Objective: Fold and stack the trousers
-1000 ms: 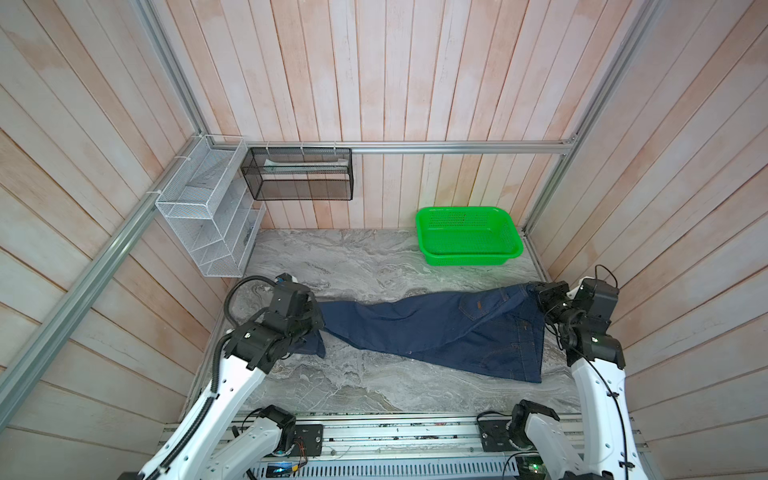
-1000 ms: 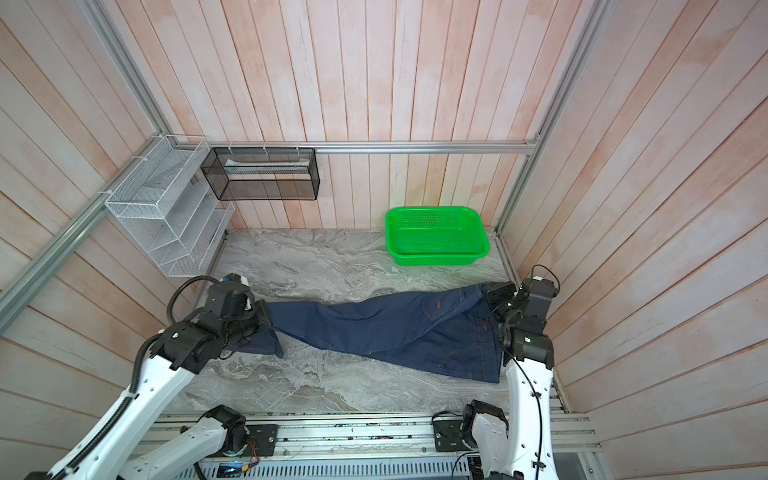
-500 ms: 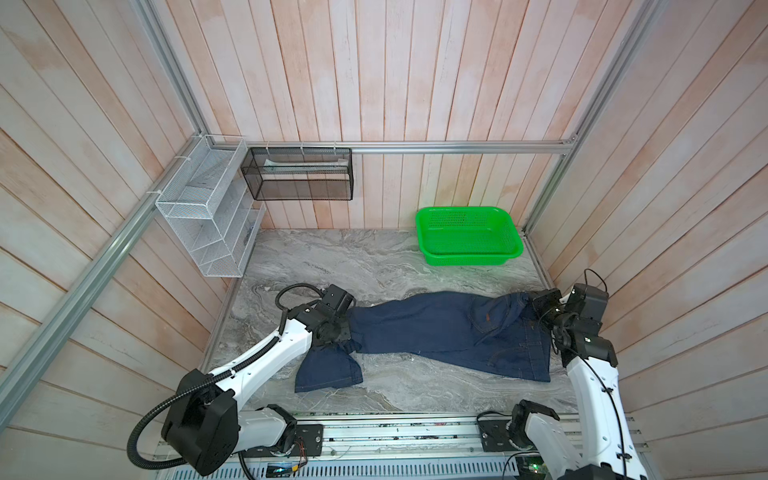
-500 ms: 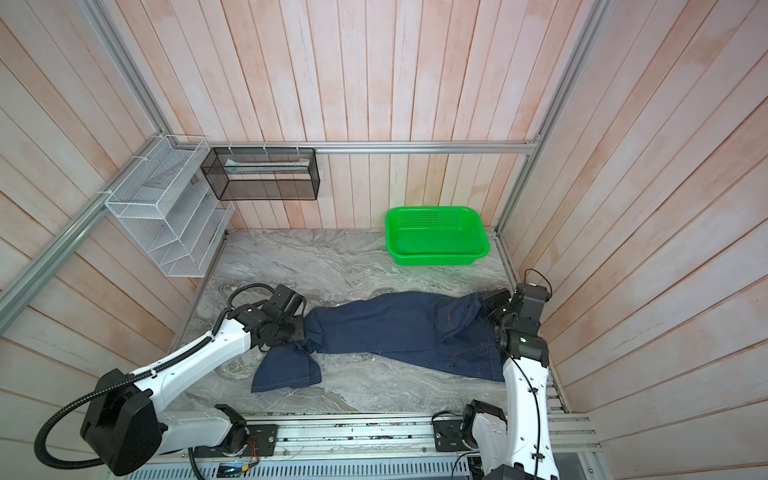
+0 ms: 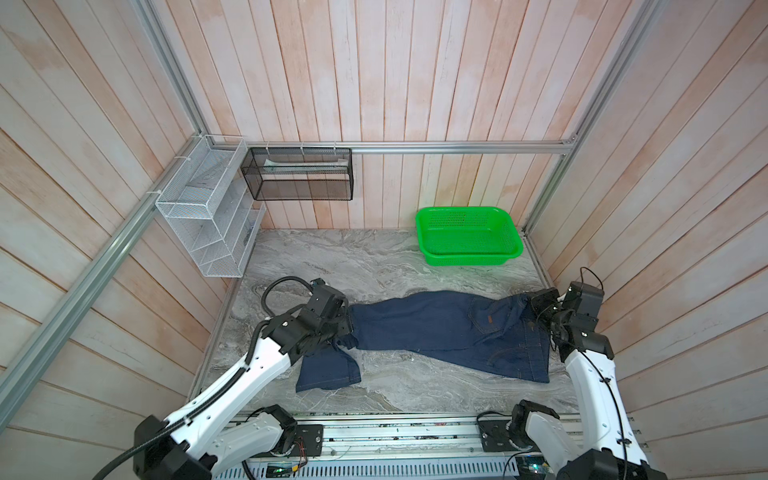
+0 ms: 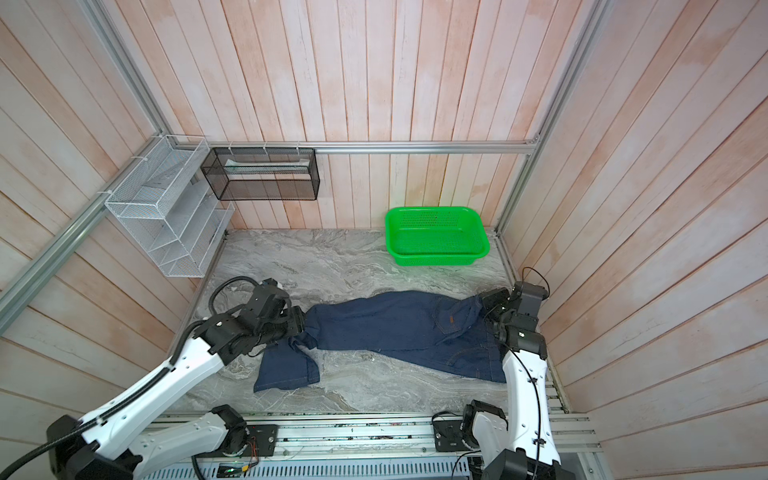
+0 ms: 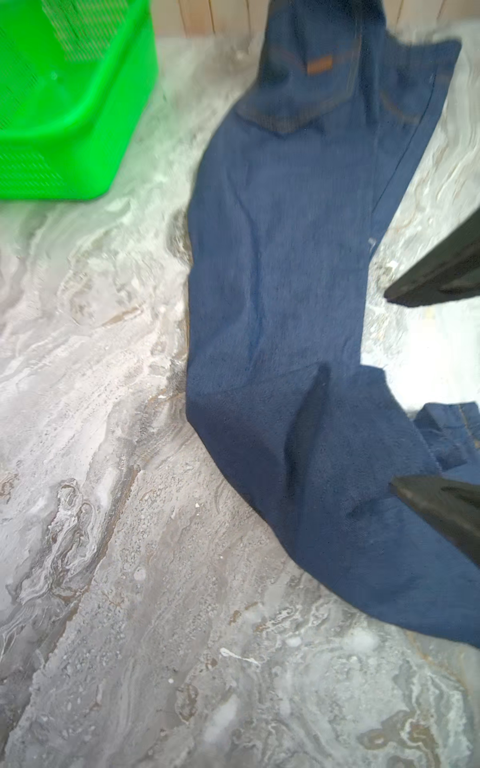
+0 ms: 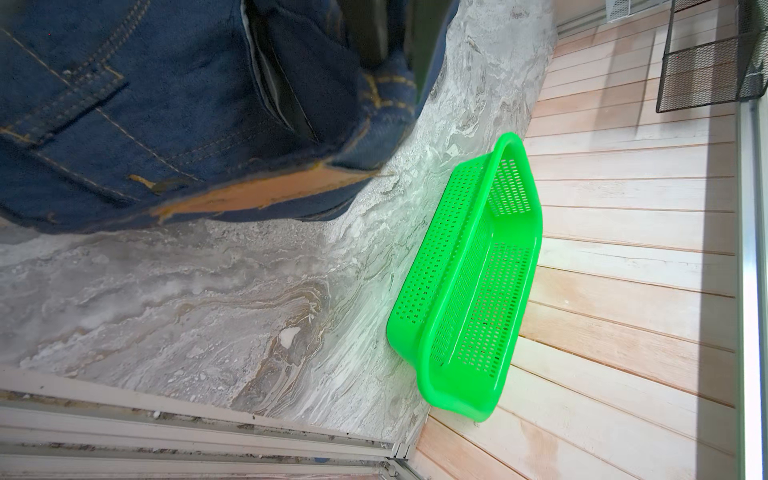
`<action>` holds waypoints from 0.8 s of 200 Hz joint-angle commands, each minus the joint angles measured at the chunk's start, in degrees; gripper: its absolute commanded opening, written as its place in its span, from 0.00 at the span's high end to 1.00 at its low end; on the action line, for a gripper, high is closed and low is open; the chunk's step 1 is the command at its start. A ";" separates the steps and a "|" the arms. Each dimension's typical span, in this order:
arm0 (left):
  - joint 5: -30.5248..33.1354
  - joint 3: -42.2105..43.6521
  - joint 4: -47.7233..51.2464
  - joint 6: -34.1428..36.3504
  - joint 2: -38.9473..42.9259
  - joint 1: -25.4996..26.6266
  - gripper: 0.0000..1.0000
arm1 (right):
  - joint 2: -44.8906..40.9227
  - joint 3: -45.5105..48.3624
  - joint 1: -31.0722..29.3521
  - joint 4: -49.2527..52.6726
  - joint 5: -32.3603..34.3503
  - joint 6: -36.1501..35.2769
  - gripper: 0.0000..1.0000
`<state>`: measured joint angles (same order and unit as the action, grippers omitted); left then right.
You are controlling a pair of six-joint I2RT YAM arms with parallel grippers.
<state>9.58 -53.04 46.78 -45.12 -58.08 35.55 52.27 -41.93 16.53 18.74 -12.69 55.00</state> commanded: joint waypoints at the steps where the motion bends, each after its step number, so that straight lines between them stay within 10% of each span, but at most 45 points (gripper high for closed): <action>1: 1.25 4.77 6.46 -5.38 1.39 0.88 0.37 | 0.31 -0.96 0.04 -2.02 1.00 -1.21 1.00; 47: -5.54 17.80 -3.04 -13.13 4.40 4.20 0.66 | 0.90 -0.78 0.04 -2.31 0.55 -1.27 1.00; 160: -1.63 21.15 -9.52 -16.69 -9.15 12.71 0.52 | 1.08 -0.50 0.14 -2.47 0.15 -1.75 1.00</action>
<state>4.16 -31.14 36.05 -61.69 -65.34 48.10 53.36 -41.93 16.56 17.74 -12.71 54.17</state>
